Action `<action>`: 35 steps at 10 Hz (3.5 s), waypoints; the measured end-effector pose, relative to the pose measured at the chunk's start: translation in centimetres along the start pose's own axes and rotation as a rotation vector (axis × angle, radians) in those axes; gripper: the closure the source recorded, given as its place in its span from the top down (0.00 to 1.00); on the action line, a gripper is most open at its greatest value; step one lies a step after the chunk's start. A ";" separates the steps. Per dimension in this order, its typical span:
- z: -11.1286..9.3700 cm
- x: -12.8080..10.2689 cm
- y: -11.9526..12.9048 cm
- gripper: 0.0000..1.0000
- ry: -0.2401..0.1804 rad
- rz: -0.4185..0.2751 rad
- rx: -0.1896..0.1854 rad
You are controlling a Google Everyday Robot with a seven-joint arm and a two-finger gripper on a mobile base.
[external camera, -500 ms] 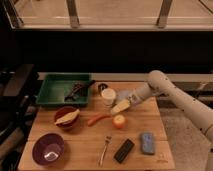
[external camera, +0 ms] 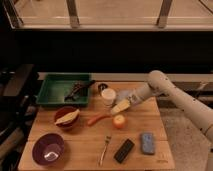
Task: Place pepper in metal cup
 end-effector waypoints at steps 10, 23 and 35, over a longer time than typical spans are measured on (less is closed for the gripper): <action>0.0 0.0 0.0 0.80 0.000 0.000 0.000; 2.9 -2.7 0.0 0.80 0.003 -0.252 0.052; 9.9 -1.7 0.4 0.80 -0.014 -0.268 -0.052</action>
